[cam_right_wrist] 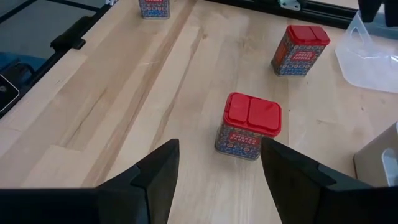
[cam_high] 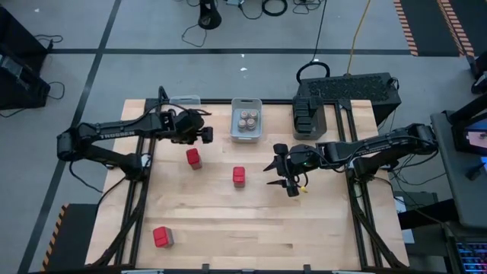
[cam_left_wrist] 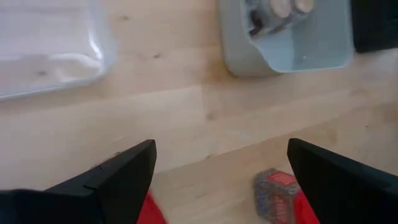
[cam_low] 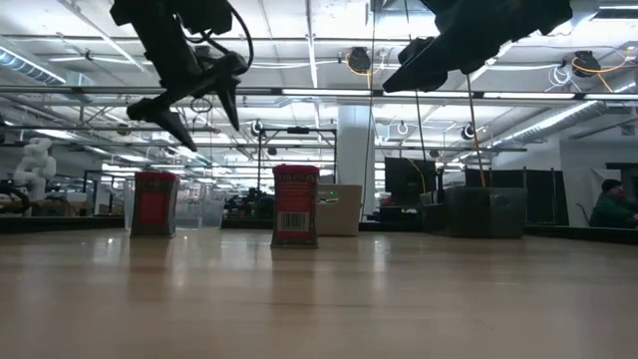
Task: Sort spices by type
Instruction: Put the top left red seasoning can into the transparent bin
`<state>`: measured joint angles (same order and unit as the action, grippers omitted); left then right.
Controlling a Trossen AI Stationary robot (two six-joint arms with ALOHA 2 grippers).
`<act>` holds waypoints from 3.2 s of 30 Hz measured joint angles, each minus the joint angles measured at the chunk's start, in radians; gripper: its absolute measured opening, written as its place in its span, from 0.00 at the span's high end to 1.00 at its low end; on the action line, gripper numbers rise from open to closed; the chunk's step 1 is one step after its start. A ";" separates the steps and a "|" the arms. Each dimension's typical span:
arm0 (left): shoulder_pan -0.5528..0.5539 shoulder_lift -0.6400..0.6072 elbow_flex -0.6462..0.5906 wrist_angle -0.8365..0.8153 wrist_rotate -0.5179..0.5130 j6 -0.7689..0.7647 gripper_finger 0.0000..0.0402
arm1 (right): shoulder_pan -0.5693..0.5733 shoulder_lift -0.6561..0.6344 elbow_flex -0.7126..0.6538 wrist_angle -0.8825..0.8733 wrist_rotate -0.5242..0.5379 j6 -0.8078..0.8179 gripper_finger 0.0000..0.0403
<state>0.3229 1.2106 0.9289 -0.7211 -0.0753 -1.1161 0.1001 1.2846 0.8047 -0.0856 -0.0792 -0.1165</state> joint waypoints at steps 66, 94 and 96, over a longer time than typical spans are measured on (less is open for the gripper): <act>-0.109 0.214 0.001 -0.230 0.041 -0.184 0.35 | 0.000 0.000 0.000 -0.008 0.000 0.004 0.48; -0.029 0.214 0.298 -0.408 0.004 0.047 0.43 | 0.000 0.000 0.000 -0.009 0.000 0.000 0.48; 0.004 0.214 0.341 -0.428 0.001 0.077 0.43 | 0.000 0.000 0.000 -0.009 0.000 0.000 0.48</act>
<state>0.3264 1.4248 1.2700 -1.1490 -0.0743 -1.0386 0.0998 1.2850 0.8047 -0.0946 -0.0795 -0.1165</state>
